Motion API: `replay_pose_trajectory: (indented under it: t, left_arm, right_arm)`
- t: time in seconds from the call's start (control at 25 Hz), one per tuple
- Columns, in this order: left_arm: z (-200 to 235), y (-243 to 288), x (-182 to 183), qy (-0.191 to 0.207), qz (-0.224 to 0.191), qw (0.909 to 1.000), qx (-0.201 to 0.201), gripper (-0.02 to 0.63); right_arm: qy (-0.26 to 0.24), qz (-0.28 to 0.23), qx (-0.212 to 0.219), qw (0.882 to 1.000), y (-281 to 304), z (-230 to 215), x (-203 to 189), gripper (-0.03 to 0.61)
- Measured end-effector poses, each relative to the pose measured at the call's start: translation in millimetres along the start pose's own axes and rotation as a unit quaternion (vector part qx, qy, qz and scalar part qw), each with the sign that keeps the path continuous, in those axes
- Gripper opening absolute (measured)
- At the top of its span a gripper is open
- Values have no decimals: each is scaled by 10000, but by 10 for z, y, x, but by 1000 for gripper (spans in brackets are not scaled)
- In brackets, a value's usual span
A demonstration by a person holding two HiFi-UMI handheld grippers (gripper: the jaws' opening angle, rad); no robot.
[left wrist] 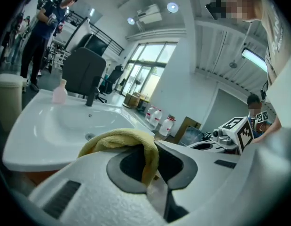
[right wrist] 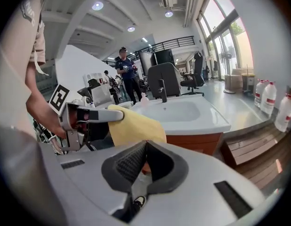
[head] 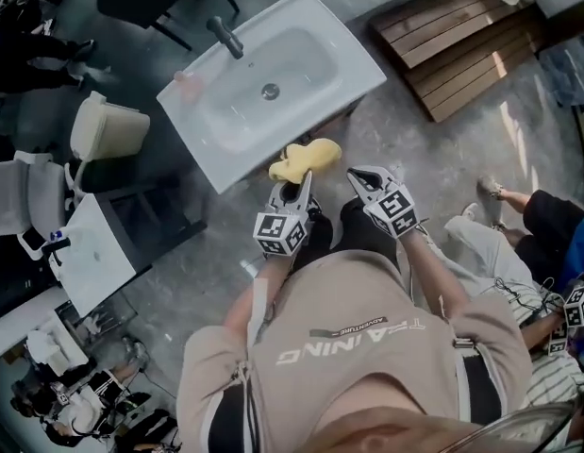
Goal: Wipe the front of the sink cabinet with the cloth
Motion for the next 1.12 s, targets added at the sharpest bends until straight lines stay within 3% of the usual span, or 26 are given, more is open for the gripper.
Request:
replay_pose_trajectory:
  t: [0.2,0.44,0.68,1.12]
  left_arm:
    - [138,-507,311,-231,-373,9987,271,40]
    - [216,-834,782,262,-619,9951,720,40]
    - [180,-1091,1371,779,-1037,9852,1122,40]
    - [94,-1517,2086,1088,-1694,9696,1387,40]
  right_arm:
    - [-256,-192,116,9994,-41,282,487,12]
    - [-1025,-481,380,9928,-42,454,1142,12]
    - [-1294,-888,410,9868,-114,430,1714,12]
    - [-1697,-1532,528,9721,-300,580,2436,12]
Point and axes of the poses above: the fingertips, and each gripper's own axes: y forward along the fingers, z to its left, x out of its top, the point moved 4 cm from there along -y, backward along the fingers, and after that the axes turned 2 degrees about -y, right-handed, at the moved point
